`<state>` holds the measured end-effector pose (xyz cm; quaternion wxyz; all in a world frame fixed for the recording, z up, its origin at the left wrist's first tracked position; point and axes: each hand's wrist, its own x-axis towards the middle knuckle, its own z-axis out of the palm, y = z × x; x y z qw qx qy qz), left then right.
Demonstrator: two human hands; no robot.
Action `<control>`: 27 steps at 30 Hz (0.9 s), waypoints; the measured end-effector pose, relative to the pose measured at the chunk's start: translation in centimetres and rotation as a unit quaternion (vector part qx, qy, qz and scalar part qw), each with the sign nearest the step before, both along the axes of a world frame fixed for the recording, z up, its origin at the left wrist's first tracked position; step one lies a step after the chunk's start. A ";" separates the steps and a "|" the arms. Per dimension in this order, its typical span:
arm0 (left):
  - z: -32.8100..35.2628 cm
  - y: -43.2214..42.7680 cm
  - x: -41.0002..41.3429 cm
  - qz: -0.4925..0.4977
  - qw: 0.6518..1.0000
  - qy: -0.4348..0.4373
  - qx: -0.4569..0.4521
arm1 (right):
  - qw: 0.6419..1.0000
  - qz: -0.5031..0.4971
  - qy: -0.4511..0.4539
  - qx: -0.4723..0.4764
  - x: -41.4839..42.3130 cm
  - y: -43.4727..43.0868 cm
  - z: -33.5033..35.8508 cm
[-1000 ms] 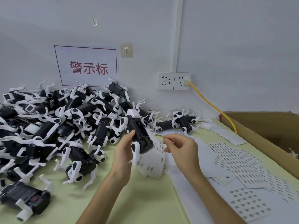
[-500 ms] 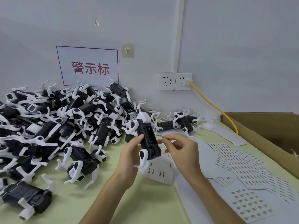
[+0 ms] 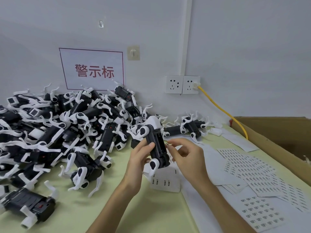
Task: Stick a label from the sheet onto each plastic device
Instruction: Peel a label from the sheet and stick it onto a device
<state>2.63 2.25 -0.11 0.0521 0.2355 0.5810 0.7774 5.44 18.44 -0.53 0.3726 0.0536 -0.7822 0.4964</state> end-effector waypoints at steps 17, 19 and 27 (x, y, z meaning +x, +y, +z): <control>0.1 0.4 0.2 0.015 1.000 0.008 0.017 | 0.993 -0.056 0.078 0.063 0.3 -0.3 0.2; 0.2 0.4 0.2 0.024 0.999 -0.006 0.031 | 0.993 -0.058 0.086 0.064 0.3 -0.5 0.2; 0.3 -0.5 -0.7 0.087 0.986 -0.068 0.127 | 0.991 0.042 -0.010 -0.126 0.8 -0.4 1.2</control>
